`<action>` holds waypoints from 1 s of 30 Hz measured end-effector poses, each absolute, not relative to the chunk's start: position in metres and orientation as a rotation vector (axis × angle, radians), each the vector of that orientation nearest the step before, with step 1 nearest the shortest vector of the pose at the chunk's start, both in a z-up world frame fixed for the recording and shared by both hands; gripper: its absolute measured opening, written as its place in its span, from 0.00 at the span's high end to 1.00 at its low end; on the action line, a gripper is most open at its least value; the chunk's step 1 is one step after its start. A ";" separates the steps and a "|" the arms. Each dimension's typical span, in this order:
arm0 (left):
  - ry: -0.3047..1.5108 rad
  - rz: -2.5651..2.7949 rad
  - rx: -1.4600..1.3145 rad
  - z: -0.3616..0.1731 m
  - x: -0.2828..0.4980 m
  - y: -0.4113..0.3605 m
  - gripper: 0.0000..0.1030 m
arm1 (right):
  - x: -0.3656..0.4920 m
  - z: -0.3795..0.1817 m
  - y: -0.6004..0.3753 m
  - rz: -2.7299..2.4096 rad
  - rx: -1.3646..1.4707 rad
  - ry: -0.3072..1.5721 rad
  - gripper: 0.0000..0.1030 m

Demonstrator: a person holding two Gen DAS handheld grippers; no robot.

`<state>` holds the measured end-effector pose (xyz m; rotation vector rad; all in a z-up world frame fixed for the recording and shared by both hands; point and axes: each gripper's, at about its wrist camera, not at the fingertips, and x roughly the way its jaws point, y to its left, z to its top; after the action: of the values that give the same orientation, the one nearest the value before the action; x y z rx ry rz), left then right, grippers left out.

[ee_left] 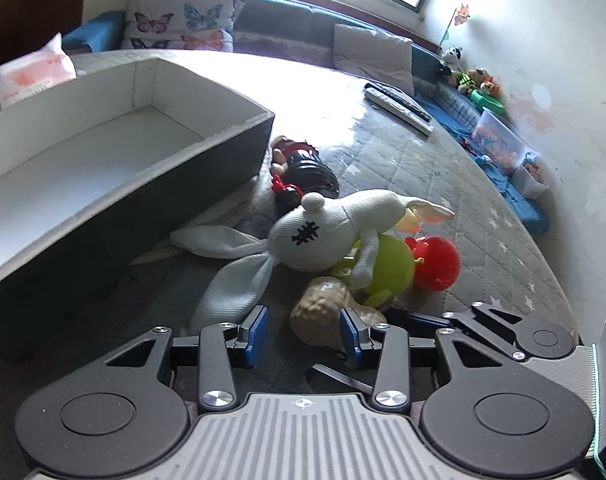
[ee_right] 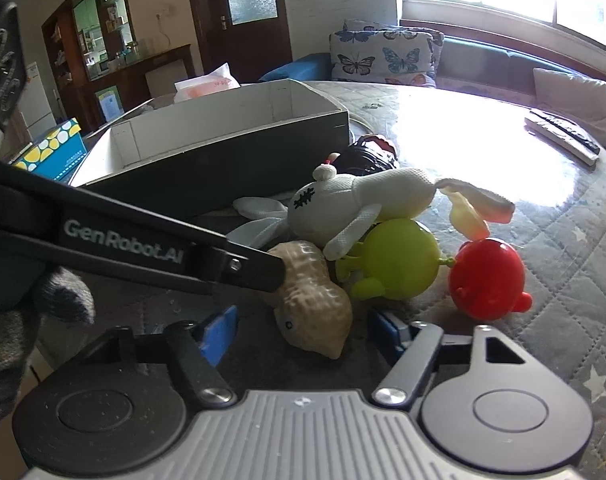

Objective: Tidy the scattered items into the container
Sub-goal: 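Close the left gripper on the tan peanut plush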

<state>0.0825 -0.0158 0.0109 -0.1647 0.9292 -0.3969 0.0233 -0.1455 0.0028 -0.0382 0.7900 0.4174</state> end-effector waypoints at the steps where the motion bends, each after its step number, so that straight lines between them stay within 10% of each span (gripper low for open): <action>1: 0.935 -0.407 -0.167 0.010 0.084 -0.016 0.59 | 0.024 0.003 -0.146 0.418 -0.036 0.791 0.35; 30: 0.887 -0.496 -0.229 0.015 0.078 -0.005 0.81 | 0.016 0.012 -0.135 0.433 -0.057 0.766 0.62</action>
<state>0.0775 -0.0055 0.0150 -0.2294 0.8871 -0.4960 0.0157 -0.1355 0.0116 -0.0573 0.7661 0.4333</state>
